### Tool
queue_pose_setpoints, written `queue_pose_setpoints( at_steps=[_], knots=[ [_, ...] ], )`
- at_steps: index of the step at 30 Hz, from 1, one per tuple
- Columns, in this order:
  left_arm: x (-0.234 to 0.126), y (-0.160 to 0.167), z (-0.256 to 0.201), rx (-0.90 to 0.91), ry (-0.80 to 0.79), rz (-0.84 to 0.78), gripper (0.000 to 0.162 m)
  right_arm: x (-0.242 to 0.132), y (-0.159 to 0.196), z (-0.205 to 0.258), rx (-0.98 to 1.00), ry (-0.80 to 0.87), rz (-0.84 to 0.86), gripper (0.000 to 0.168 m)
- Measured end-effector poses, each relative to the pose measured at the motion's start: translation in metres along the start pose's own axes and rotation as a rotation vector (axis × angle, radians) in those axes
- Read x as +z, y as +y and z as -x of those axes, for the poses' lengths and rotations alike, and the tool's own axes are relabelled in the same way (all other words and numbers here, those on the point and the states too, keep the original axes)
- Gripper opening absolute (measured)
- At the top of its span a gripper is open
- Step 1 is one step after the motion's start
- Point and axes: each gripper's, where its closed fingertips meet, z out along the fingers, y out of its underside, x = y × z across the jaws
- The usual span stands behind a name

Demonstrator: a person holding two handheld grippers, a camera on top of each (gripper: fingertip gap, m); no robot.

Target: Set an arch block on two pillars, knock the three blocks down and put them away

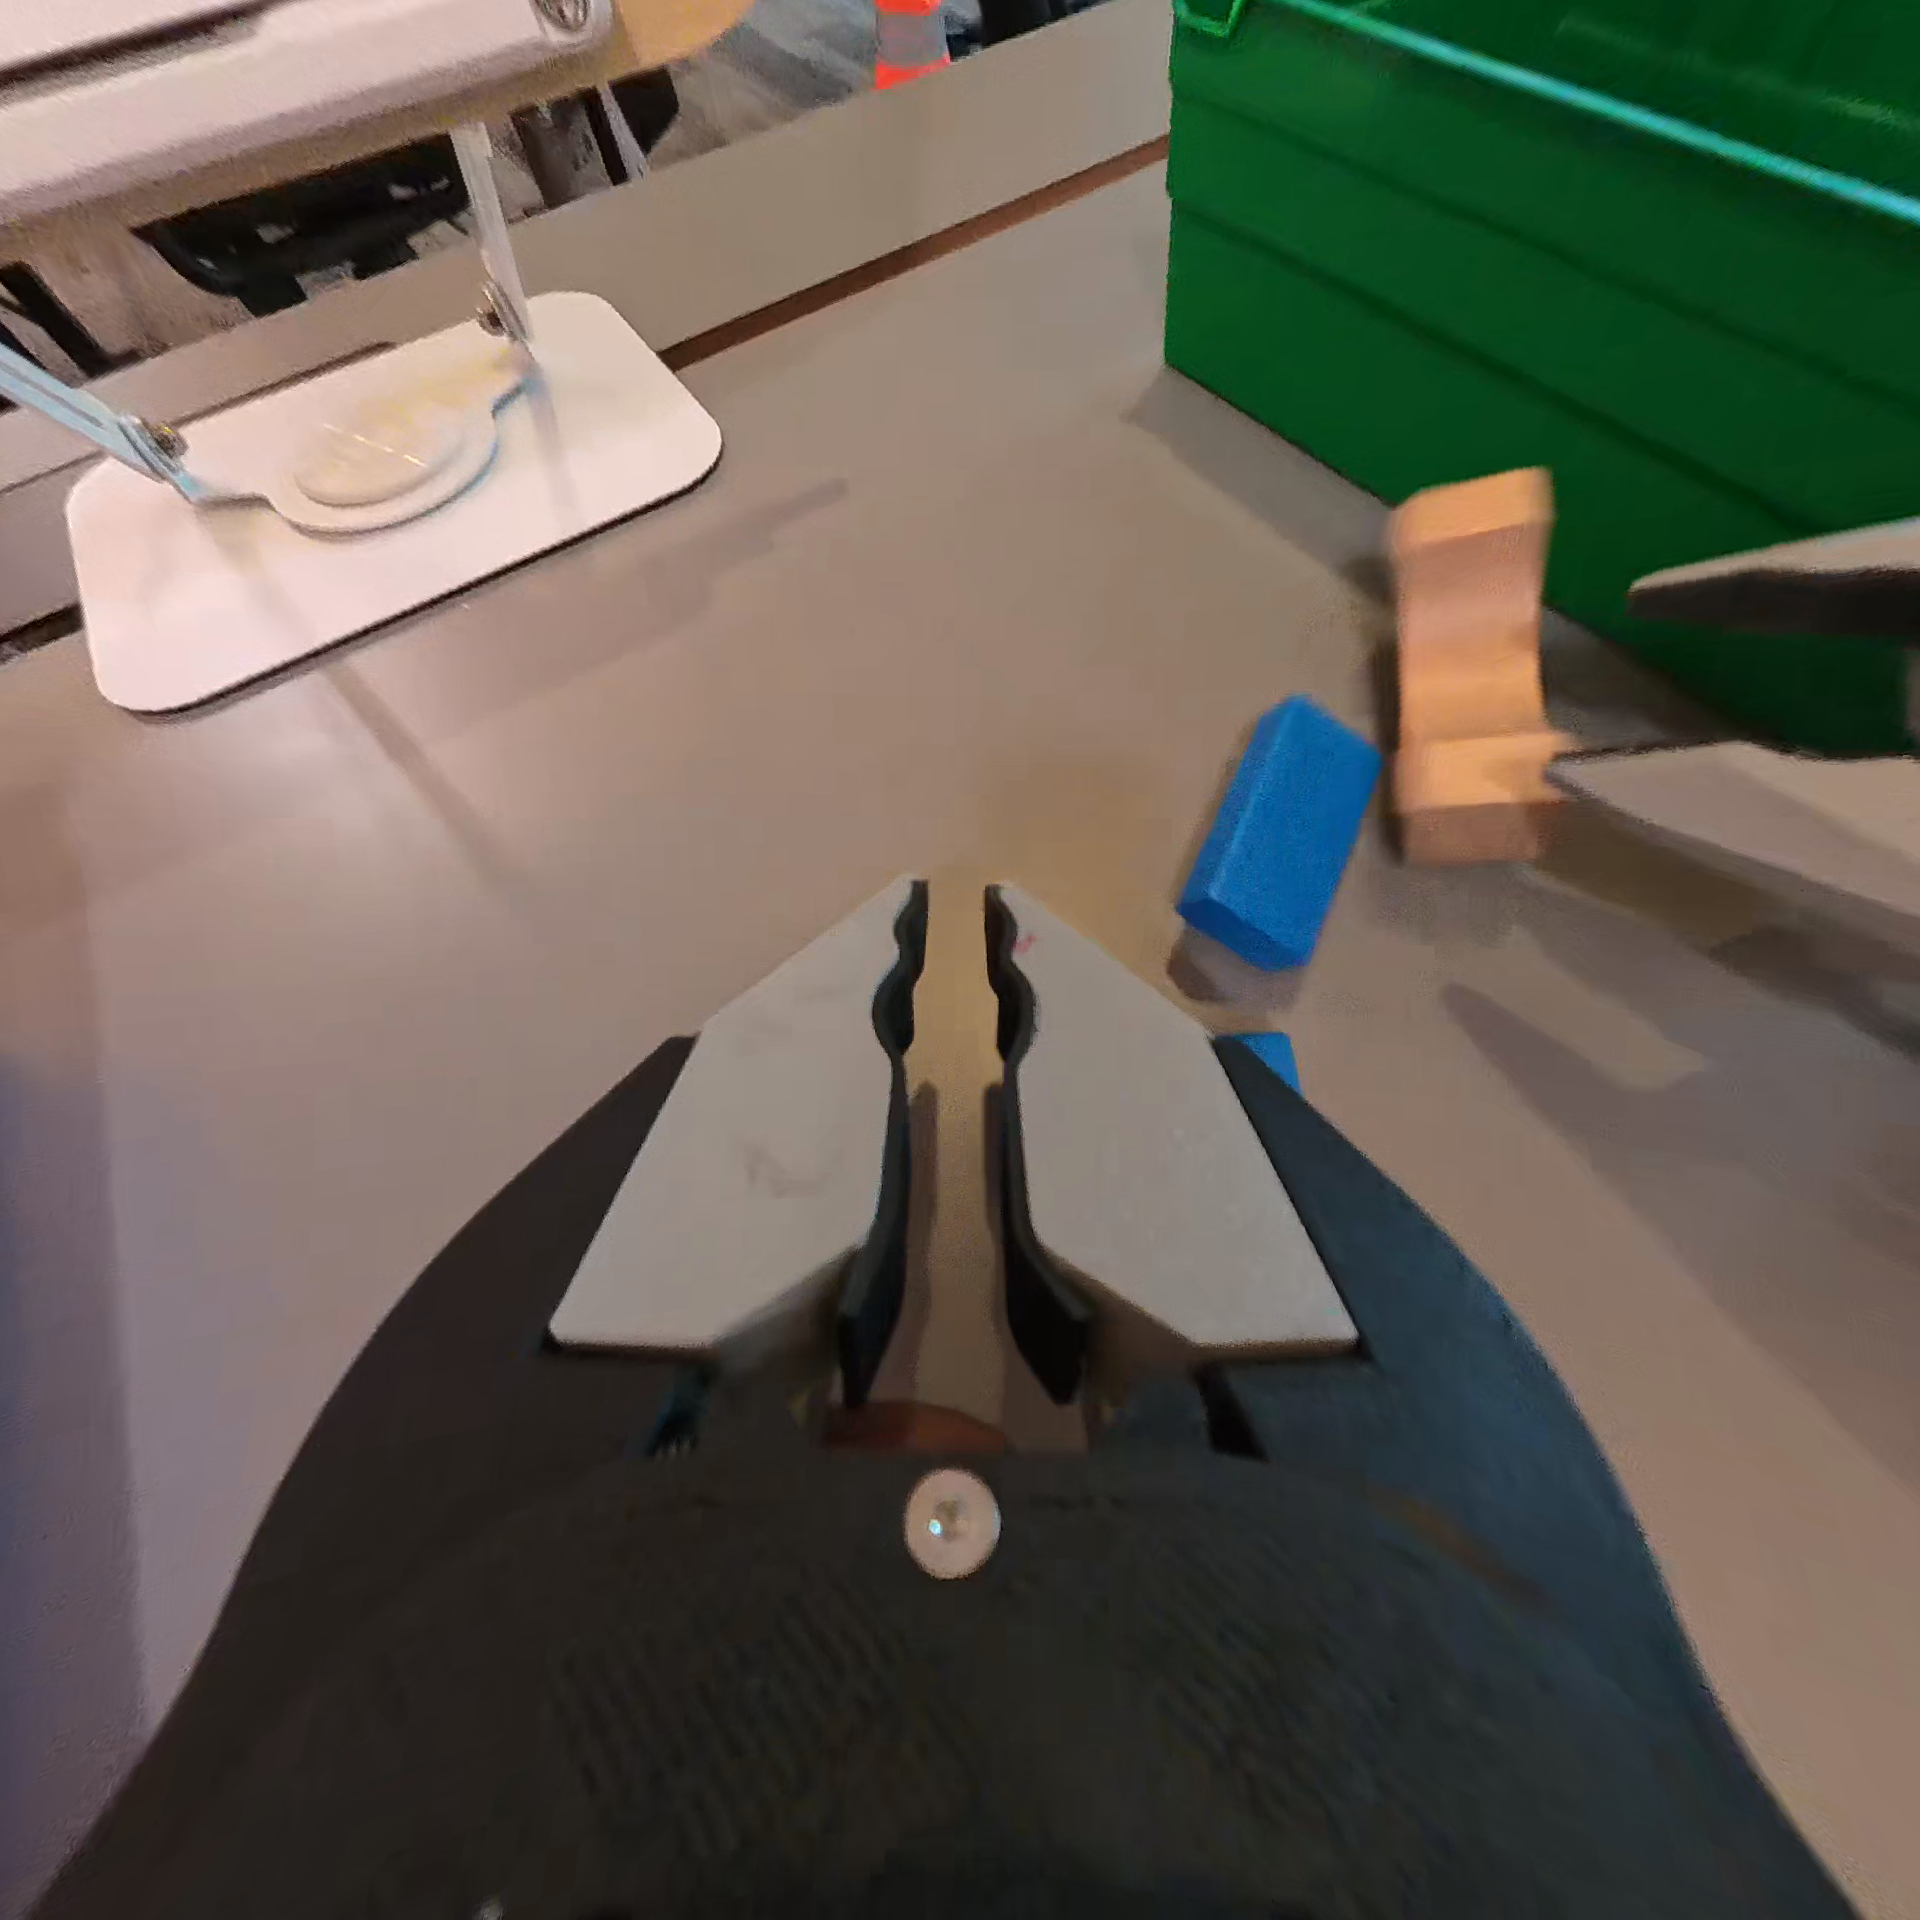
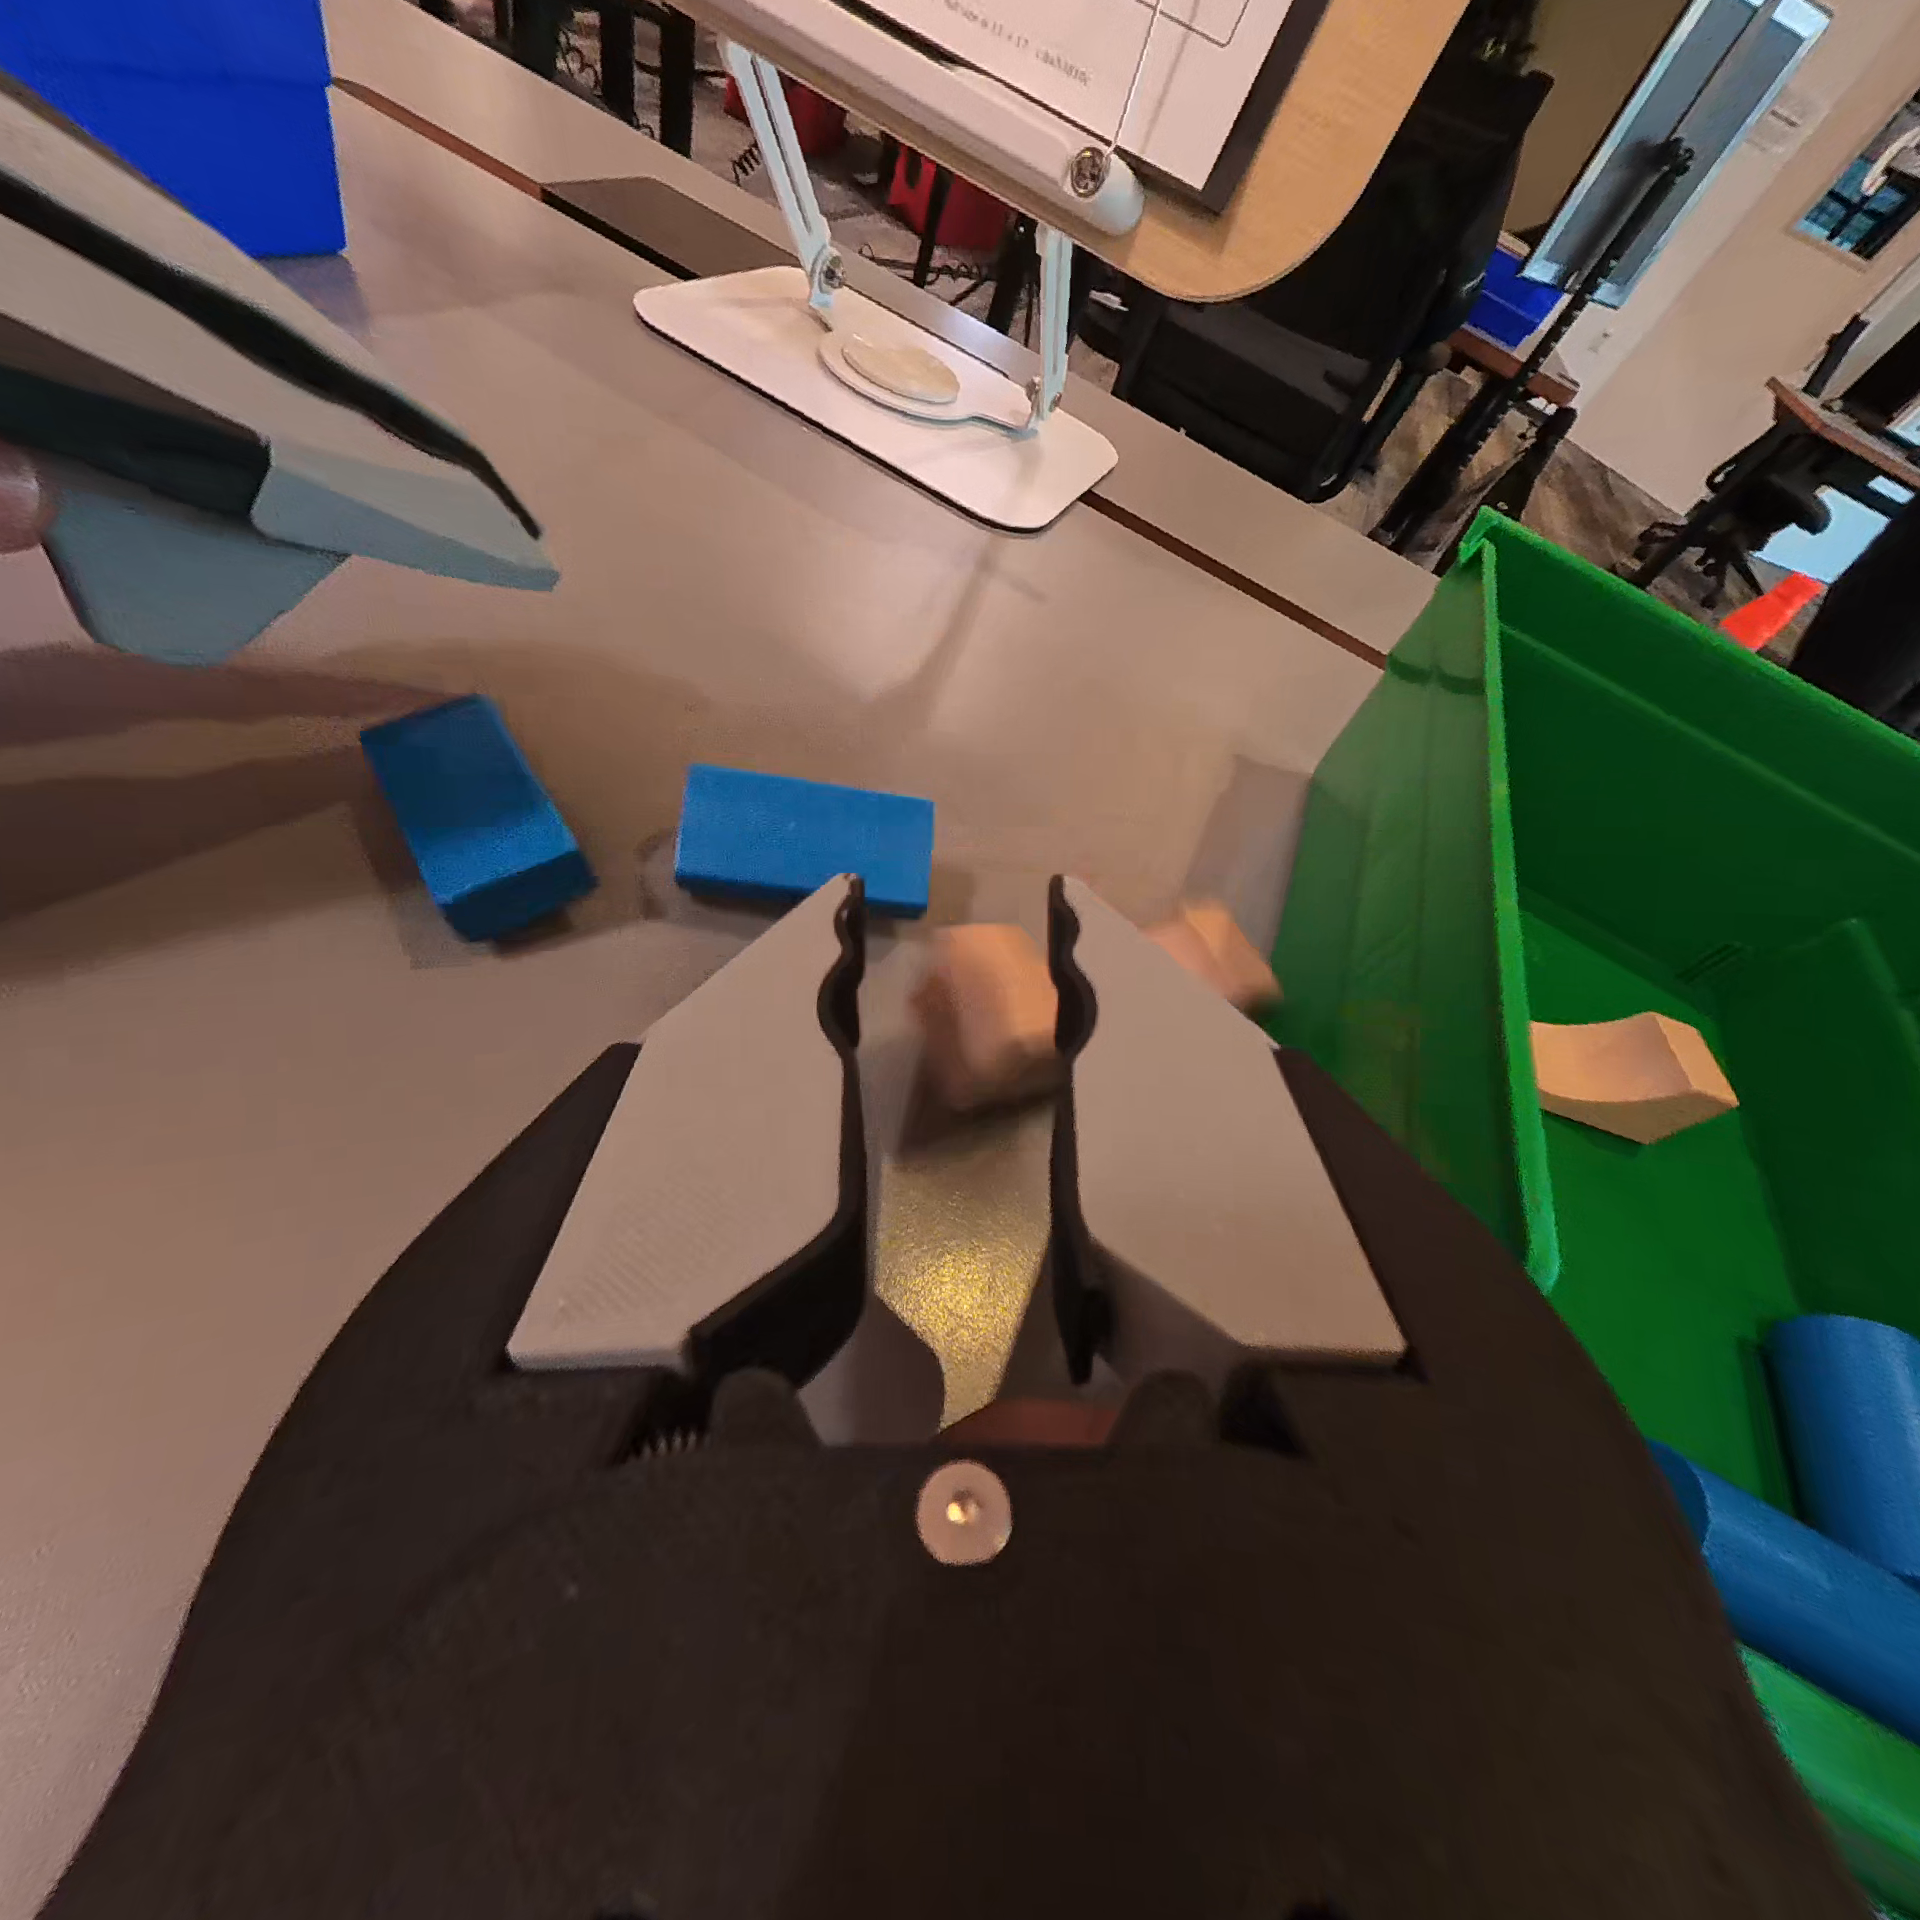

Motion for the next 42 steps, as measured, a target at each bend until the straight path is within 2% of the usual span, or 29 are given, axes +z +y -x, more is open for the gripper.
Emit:
queue_pose_setpoints(
  at_steps=[6, 12, 16, 26, 32, 36, 42],
  knots=[
    [-0.004, 0.028, 0.025, 0.023, -0.001, 0.038, 0.012, 0.003, 0.001, 0.004, -0.019, -0.020, 0.012, 0.036],
    [-0.019, 0.030, 0.042, -0.042, 0.059, 0.001, 0.026, 0.002, 0.001, 0.014, -0.045, -0.063, 0.008, 0.039],
    [-0.020, 0.028, 0.037, -0.071, 0.096, -0.008, 0.029, 0.001, -0.001, 0.023, -0.076, -0.102, -0.002, 0.040],
    [-0.017, 0.029, 0.021, 0.032, 0.074, -0.002, 0.031, -0.001, -0.005, 0.054, -0.198, -0.184, -0.024, 0.042],
    [-0.016, 0.029, 0.020, 0.031, 0.081, 0.000, 0.032, -0.002, -0.008, 0.066, -0.180, -0.249, -0.033, 0.046],
    [-0.016, 0.029, 0.019, 0.030, 0.082, 0.002, 0.032, 0.004, -0.008, 0.079, -0.145, -0.320, 0.004, 0.047],
    [-0.016, 0.029, 0.019, 0.036, 0.079, 0.002, 0.032, 0.025, 0.006, 0.095, -0.097, -0.394, 0.168, 0.055]
  ],
)
